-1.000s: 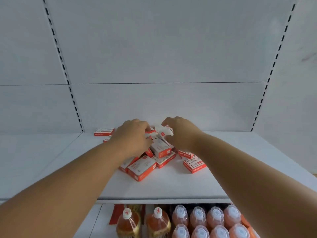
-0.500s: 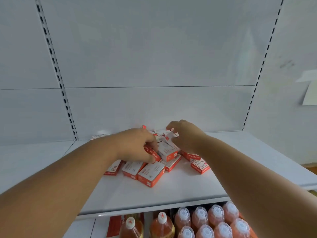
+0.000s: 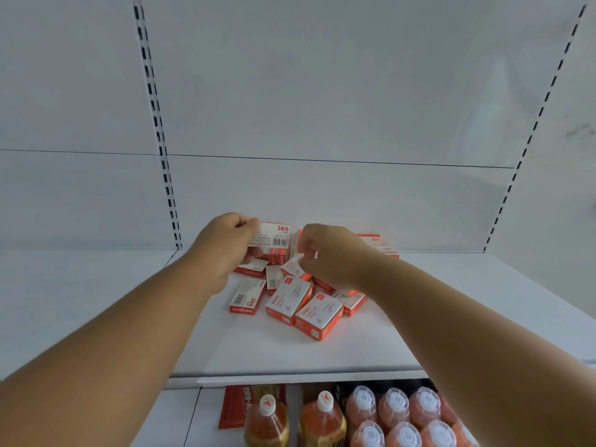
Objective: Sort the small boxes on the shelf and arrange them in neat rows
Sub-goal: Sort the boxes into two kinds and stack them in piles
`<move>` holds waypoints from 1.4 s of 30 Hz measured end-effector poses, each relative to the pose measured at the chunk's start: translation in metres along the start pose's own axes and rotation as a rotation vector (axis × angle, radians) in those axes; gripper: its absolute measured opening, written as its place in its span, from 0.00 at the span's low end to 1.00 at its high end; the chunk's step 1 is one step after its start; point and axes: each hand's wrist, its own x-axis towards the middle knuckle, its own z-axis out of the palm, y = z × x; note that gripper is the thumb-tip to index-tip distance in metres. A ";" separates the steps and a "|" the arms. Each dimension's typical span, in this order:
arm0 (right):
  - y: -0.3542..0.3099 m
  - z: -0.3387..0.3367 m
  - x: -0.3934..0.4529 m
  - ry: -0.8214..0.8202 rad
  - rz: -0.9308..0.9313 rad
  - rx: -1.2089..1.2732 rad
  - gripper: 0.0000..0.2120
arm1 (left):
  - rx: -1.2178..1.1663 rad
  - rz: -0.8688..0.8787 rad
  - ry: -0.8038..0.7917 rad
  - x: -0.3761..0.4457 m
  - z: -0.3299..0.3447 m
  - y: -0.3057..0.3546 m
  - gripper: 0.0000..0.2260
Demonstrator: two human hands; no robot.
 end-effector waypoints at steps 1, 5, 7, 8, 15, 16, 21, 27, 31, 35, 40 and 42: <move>-0.005 0.002 -0.001 -0.014 -0.008 -0.027 0.04 | -0.075 -0.035 0.005 0.000 -0.003 -0.003 0.09; -0.017 0.006 0.000 -0.030 -0.024 -0.054 0.05 | -0.249 -0.096 0.076 -0.004 -0.012 -0.010 0.07; -0.029 0.014 0.005 -0.089 -0.081 -0.141 0.15 | -0.340 -0.117 0.135 -0.004 -0.018 -0.010 0.06; -0.036 0.021 0.009 -0.119 -0.123 -0.213 0.21 | -0.389 -0.132 0.156 -0.005 -0.021 -0.010 0.06; -0.067 0.058 0.022 -0.158 -0.193 -0.412 0.28 | -0.571 -0.191 0.168 -0.012 -0.035 -0.011 0.08; -0.066 0.057 0.023 -0.144 -0.146 -0.334 0.28 | -0.600 -0.193 0.157 -0.014 -0.038 -0.011 0.08; -0.055 0.026 0.026 0.109 0.415 1.019 0.18 | -0.835 -0.276 0.152 -0.020 -0.049 -0.009 0.09; -0.039 -0.009 0.003 0.096 0.354 1.770 0.20 | -1.086 -0.357 -0.097 -0.020 -0.037 0.002 0.13; -0.033 -0.025 -0.015 0.293 0.382 1.541 0.13 | -1.105 -0.360 -0.323 -0.031 -0.013 0.020 0.07; -0.006 -0.043 -0.033 0.531 0.598 1.202 0.13 | -0.884 -0.256 -0.328 -0.038 0.025 0.038 0.18; 0.051 -0.063 -0.055 0.632 0.516 1.103 0.05 | -0.531 -0.041 -0.299 -0.041 0.077 0.055 0.26; 0.075 -0.072 -0.064 0.622 0.498 1.153 0.05 | -0.447 0.000 -0.287 -0.040 0.099 0.065 0.23</move>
